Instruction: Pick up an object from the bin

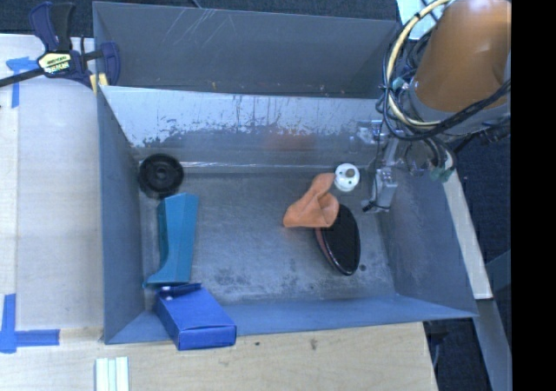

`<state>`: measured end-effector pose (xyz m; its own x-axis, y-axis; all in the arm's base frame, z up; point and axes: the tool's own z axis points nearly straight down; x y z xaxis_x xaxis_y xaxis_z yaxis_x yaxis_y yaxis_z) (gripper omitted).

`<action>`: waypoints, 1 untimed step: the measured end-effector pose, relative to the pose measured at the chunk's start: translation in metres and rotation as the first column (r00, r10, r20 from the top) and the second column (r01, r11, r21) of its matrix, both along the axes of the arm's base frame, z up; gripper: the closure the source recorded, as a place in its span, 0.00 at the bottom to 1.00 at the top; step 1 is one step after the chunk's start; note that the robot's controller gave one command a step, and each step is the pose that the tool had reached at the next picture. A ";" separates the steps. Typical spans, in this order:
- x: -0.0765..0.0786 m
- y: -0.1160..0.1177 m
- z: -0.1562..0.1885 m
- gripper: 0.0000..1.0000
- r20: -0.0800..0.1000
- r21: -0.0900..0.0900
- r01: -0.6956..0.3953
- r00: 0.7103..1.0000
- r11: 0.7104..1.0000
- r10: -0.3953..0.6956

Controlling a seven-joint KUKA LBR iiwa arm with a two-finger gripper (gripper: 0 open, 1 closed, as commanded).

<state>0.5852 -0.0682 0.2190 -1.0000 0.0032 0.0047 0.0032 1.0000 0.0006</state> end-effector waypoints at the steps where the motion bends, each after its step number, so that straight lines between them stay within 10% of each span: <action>1: 0.001 0.000 0.005 0.00 0.009 -0.001 -0.002 1.000 1.000 0.002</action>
Offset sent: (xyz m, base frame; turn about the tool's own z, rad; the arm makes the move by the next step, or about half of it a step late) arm -0.0009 0.0254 -0.1490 0.1133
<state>0.5866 -0.0679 0.2242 -1.0000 0.0012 -0.0039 0.0012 1.0000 -0.0004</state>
